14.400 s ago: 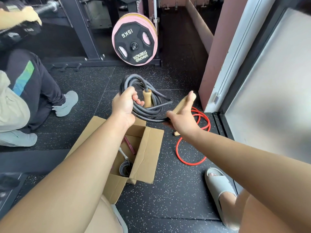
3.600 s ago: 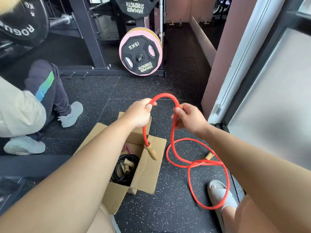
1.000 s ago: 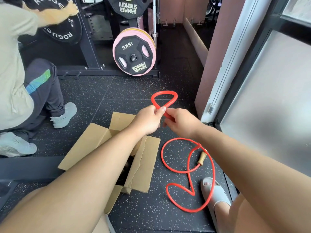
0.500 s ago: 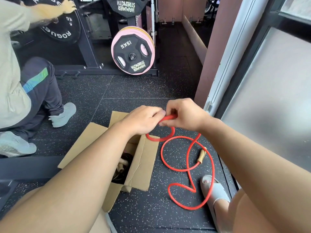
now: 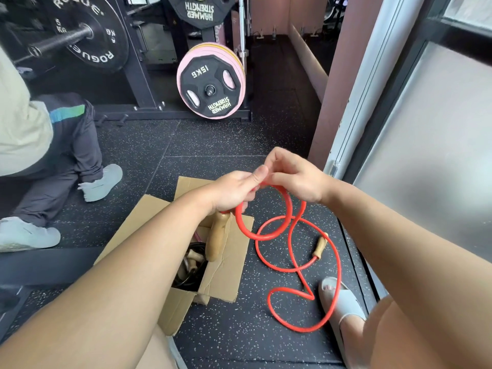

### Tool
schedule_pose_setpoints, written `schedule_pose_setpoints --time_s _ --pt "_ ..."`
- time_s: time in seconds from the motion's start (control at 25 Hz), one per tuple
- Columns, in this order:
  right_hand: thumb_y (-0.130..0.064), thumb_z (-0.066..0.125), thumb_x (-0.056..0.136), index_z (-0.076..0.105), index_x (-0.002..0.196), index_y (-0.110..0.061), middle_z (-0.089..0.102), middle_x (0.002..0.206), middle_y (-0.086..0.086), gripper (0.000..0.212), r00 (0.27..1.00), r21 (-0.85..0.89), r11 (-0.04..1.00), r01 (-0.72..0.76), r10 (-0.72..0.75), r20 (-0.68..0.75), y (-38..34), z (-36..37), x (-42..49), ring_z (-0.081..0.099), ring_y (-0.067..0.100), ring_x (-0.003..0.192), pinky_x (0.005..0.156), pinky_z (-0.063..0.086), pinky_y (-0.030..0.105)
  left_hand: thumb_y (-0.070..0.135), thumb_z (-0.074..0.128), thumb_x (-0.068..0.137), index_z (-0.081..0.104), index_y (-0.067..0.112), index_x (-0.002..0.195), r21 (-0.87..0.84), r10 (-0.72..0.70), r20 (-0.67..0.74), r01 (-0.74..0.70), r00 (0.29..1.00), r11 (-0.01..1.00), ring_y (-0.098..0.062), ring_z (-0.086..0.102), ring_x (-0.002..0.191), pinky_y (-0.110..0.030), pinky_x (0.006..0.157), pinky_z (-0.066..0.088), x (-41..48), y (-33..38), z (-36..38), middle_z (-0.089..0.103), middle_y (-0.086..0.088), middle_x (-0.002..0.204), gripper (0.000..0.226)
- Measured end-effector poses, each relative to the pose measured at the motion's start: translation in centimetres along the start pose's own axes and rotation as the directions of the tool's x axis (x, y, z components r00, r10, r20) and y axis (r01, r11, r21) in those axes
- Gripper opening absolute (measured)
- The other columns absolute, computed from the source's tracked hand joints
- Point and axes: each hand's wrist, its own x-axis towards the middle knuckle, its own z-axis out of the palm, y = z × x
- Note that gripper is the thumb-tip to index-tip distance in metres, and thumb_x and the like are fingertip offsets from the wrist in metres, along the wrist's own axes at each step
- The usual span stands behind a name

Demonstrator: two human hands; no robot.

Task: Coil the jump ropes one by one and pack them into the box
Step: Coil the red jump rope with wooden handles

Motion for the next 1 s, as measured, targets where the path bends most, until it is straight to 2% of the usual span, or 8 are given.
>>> schedule_pose_setpoints --time_s 0.12,0.32,0.4,0.52,0.64,0.76,0.88,1.0 --pt "-0.036 0.069 0.081 0.057 0.086 -0.025 0.068 0.084 0.009 0.018 0.999 -0.224 0.974 0.035 -0.041 -0.021 0.4 0.0 0.2 0.056 0.012 0.072 0.068 0.05 0.045 0.064 0.034 0.091 0.046 0.016 0.079 0.037 -0.008 -0.033 0.01 0.999 0.999 -0.017 0.054 0.049 -0.023 0.048 0.043 0.0 -0.6 1.0 0.044 0.002 0.062 0.05" --pt "-0.019 0.064 0.077 0.061 0.093 -0.014 0.064 0.084 0.005 0.017 0.999 -0.047 0.998 0.03 -0.031 -0.02 0.6 -1.2 -0.2 0.056 0.016 0.075 0.068 0.047 0.037 0.063 0.047 0.086 0.049 0.015 0.085 -0.219 0.004 -0.056 -0.016 0.998 0.976 -0.01 0.029 0.044 -0.029 0.05 0.035 -0.2 -0.2 -0.4 0.031 0.005 0.056 0.048" --pt "-0.027 0.063 0.09 0.061 0.092 -0.011 0.061 0.077 0.0 0.017 0.997 -0.112 0.994 -0.017 0.009 -0.076 1.7 -1.7 -0.5 0.052 0.012 0.07 0.067 0.044 0.035 0.061 0.049 0.091 0.051 0.015 0.086 -0.25 -0.01 -0.095 -0.014 0.995 0.968 -0.01 0.03 0.044 -0.029 0.051 0.033 -0.3 0.1 -1.7 0.031 0.004 0.057 0.046" --pt "-0.031 0.061 0.099 0.07 0.098 -0.014 0.058 0.071 -0.006 0.019 0.984 -0.241 0.97 0.025 -0.066 -0.163 2.3 -1.4 -0.7 0.048 0.006 0.063 0.063 0.042 0.027 0.051 0.048 0.099 0.054 0.012 0.089 -0.226 -0.053 -0.097 0.03 0.994 0.974 -0.012 0.037 0.044 -0.029 0.051 0.041 -0.5 0.0 -1.8 0.037 0.004 0.056 0.04" --pt "-0.033 0.066 0.096 0.074 0.117 -0.021 0.062 0.08 0.003 0.026 0.963 -0.466 0.857 0.219 -0.266 -0.036 0.9 -0.1 -0.4 0.055 0.009 0.075 0.072 0.044 0.017 0.059 0.04 0.099 0.056 0.011 0.09 -0.117 -0.103 -0.035 0.098 0.994 0.988 -0.011 0.037 0.044 -0.026 0.047 0.038 -0.7 -0.4 0.0 0.036 0.008 0.053 0.051" --pt "-0.037 0.061 0.095 0.071 0.123 -0.018 0.064 0.092 0.005 0.035 0.98 -0.441 0.88 0.177 -0.199 -0.005 1.1 -0.1 0.2 0.059 0.01 0.087 0.083 0.048 0.024 0.063 0.036 0.096 0.056 0.012 0.089 -0.145 -0.096 -0.036 0.09 0.995 0.985 -0.009 0.03 0.043 -0.025 0.045 0.031 -0.8 -0.4 0.1 0.032 0.009 0.053 0.055" --pt "-0.038 0.06 0.096 0.069 0.105 -0.016 0.068 0.084 0.015 0.025 0.987 -0.168 0.986 0.011 -0.038 -0.153 2.4 -1.0 0.1 0.059 0.015 0.074 0.074 0.052 0.048 0.064 0.034 0.097 0.057 0.012 0.091 -0.172 -0.107 -0.09 0.09 0.99 0.981 -0.011 0.03 0.045 -0.024 0.045 0.032 -0.5 -0.1 -1.1 0.033 0.006 0.056 0.058" --pt "-0.033 0.068 0.094 0.071 0.086 -0.017 0.063 0.074 0.01 0.017 0.971 -0.283 0.953 0.111 -0.164 -0.172 2.1 0.8 0.3 0.051 0.011 0.065 0.065 0.046 0.032 0.055 0.035 0.102 0.056 0.015 0.091 -0.119 -0.178 -0.099 0.165 0.979 0.979 -0.012 0.037 0.047 -0.025 0.048 0.032 -0.4 -0.7 -0.8 0.039 0.006 0.059 0.046"
